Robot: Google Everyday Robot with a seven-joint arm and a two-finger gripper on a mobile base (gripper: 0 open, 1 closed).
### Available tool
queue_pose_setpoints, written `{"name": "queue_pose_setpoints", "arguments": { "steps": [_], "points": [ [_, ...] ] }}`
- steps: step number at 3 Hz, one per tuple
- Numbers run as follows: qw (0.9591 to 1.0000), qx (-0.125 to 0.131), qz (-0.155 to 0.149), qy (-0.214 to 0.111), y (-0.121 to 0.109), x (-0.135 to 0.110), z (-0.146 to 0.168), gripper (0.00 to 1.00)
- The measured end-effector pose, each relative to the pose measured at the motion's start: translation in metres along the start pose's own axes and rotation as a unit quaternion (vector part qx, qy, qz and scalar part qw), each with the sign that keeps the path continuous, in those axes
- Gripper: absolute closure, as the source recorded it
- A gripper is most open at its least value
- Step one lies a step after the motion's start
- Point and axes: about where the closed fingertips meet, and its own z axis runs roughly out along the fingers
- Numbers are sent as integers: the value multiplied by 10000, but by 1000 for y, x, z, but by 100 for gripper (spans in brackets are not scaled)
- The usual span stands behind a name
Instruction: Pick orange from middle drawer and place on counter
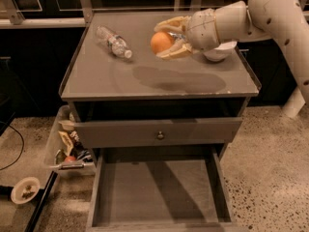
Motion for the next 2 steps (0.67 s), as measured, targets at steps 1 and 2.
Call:
{"name": "queue_pose_setpoints", "arguments": {
  "steps": [1,2],
  "points": [
    [9981,-219,423,378,-2,29,15,100],
    [9927,-374,839,781,0,58,21,100]
  ]
}}
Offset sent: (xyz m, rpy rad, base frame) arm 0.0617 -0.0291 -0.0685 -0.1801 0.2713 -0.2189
